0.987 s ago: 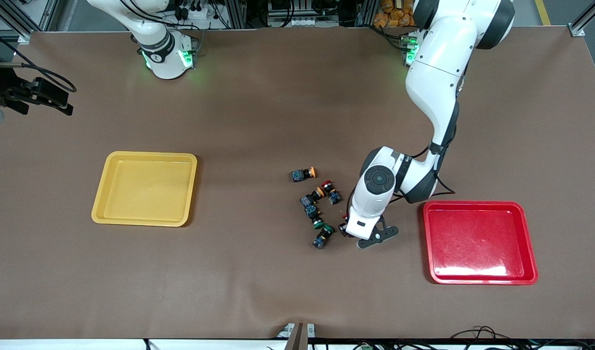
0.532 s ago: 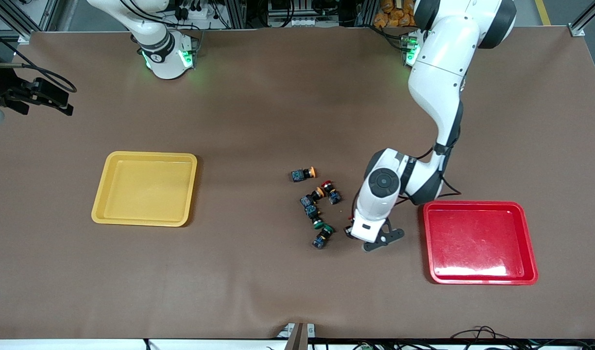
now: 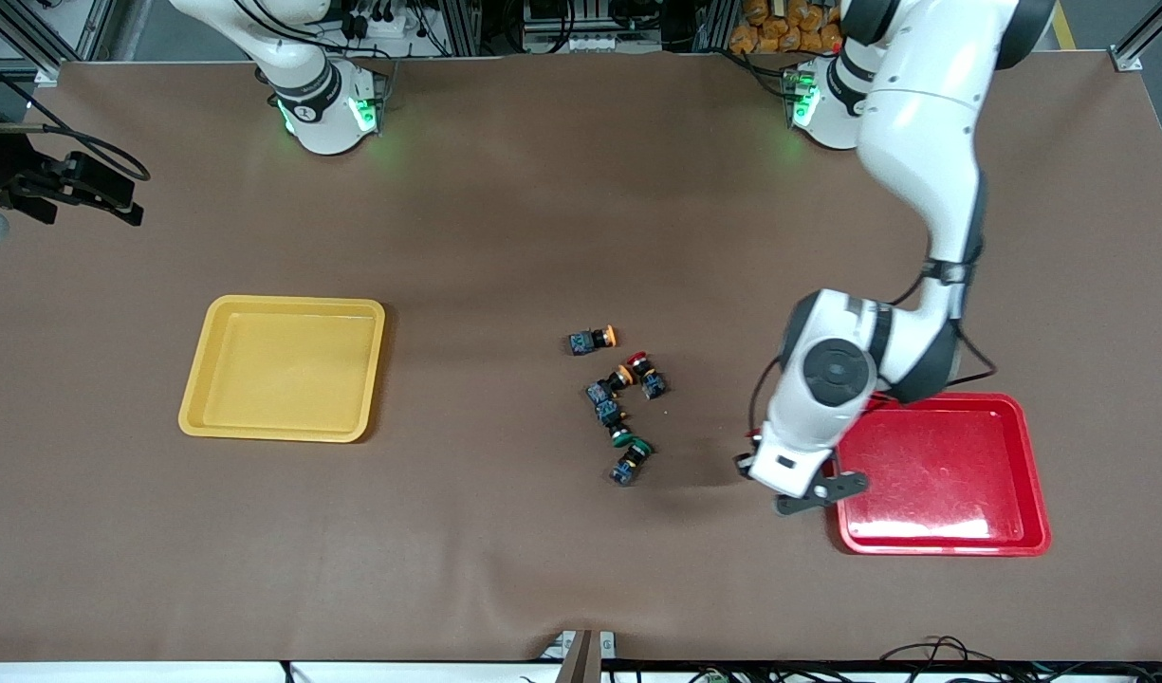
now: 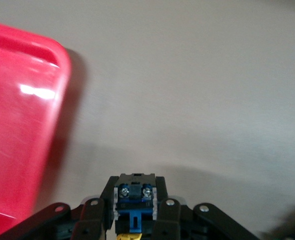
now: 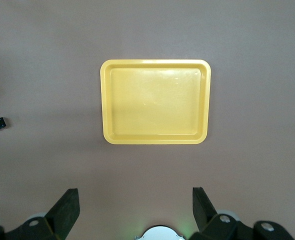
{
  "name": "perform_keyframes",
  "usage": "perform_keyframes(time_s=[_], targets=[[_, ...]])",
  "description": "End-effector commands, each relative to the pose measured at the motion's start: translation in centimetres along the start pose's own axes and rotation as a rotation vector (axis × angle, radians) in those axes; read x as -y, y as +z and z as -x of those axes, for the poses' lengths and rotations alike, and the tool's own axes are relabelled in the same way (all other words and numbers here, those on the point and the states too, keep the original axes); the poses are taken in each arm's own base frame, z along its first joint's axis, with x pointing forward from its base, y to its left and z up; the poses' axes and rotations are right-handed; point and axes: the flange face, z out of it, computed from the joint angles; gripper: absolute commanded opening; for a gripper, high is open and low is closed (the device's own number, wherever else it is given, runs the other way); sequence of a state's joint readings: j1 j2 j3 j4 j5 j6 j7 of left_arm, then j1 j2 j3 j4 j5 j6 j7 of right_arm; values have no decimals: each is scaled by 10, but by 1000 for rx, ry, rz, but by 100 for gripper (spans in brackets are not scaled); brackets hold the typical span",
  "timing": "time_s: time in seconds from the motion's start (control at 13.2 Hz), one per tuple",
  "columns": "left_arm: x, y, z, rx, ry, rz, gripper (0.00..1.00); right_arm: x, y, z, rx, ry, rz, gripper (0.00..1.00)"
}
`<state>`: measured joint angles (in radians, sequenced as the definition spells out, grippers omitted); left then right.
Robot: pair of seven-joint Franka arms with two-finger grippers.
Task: Place red and yellow buttons in trays
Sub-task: 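Carry the yellow-capped button into the red tray and open the left gripper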
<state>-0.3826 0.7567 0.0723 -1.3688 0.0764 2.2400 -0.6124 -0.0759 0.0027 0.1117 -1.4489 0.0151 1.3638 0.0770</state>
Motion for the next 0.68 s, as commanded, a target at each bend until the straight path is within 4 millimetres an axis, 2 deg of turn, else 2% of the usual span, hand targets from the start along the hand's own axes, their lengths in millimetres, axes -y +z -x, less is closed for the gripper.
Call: perform_keyframes(time_s=[0.0,0.3,0.38,0.53,0.61], targets=[[46,8,-18,21,79,-30,0,-3,-3,-1,0,-6,-15,100],[144,27,-58,52,180,-43,0,3,6,-9,16,-20,-16,100],[167,31,-65,54,211,-44,0,3,16,-17,36,-21,-16,100],[208,39,-77,62,250,-50,0,5,73,-52,140,-43,-17,100],[223,46,-80,67,255,-51,0,13,99,-63,193,-59,-16,100]])
